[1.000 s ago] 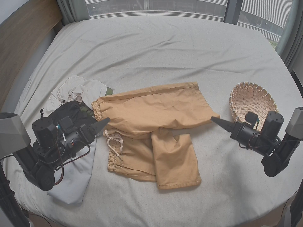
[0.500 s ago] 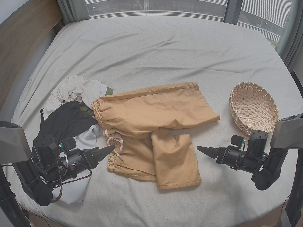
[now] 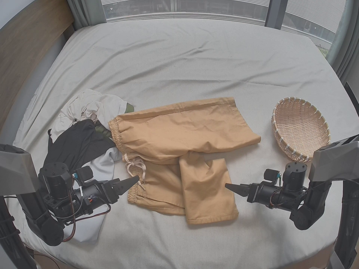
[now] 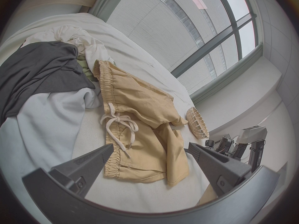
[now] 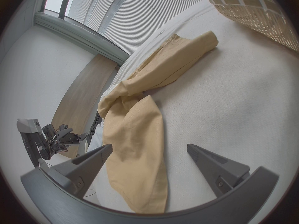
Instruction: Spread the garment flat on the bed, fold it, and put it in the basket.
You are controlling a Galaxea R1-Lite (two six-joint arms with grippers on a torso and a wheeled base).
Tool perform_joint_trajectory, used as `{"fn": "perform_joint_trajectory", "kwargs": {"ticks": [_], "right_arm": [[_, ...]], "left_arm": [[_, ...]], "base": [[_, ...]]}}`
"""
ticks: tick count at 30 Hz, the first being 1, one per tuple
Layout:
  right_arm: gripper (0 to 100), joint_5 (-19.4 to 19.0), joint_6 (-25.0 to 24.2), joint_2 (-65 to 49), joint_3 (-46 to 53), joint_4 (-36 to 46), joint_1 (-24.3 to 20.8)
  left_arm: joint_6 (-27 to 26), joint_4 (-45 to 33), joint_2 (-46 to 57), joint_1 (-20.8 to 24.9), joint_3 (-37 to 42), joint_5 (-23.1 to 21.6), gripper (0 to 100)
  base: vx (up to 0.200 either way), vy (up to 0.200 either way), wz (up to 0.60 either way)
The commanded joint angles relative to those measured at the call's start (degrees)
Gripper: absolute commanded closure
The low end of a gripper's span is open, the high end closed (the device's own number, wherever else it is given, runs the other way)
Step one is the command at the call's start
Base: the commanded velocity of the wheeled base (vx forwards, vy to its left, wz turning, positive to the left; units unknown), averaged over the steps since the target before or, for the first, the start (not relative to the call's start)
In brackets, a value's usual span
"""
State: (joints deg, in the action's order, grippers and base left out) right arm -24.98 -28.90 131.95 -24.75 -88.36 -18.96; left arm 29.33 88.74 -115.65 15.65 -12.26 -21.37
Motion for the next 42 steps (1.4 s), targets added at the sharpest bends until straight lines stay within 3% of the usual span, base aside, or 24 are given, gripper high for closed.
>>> {"fn": "perform_joint_trajectory", "kwargs": {"ticks": [1, 5, 6, 26, 42], "right_arm": [[0, 0.9, 0.0, 2.8, -2.3, 0.0, -1.3], [0, 1.3, -0.4, 4.2, -3.8, 0.0, -1.4], [100, 1.3, -0.4, 4.3, -3.8, -0.1, -1.4], [100, 1.3, 0.0, -10.2, 7.7, -0.1, -1.7], [100, 0.8, -0.2, -2.0, 1.3, -0.1, -12.0]], "left_arm": [[0.0, 0.0, -0.2, 0.2, 0.1, 0.0, 0], [0.0, 0.0, -0.2, 0.4, 0.3, 0.0, 0], [0.0, 0.0, -0.2, 0.4, 0.3, 0.0, 0], [0.0, 0.0, -0.6, 1.1, 0.5, 0.0, 0], [0.0, 0.0, -0.7, 1.2, 1.8, 0.0, 0]], "base": [[0.000, 0.000, 0.00], [0.000, 0.000, 0.00], [0.000, 0.000, 0.00], [0.000, 0.000, 0.00], [0.000, 0.000, 0.00]]}}
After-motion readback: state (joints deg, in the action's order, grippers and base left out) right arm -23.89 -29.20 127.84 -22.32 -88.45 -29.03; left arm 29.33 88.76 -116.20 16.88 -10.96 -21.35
